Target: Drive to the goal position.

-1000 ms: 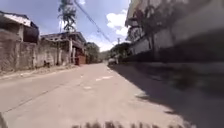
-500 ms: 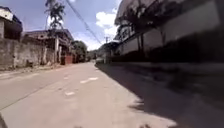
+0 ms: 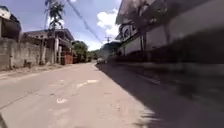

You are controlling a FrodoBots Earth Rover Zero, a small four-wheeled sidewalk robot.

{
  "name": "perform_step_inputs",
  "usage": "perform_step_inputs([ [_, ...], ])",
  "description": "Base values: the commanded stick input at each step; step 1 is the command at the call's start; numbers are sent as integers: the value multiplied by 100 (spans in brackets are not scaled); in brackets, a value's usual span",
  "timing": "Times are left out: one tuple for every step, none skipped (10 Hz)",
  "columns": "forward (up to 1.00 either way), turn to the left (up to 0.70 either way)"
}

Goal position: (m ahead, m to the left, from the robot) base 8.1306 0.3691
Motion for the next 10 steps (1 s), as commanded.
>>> perform_step_inputs([
  [70, 0],
  [70, -1],
  [70, -16],
  [70, -27],
  [70, -20],
  [70, -4],
  [70, 0],
  [70, 0],
  [70, 0],
  [70, 0],
])
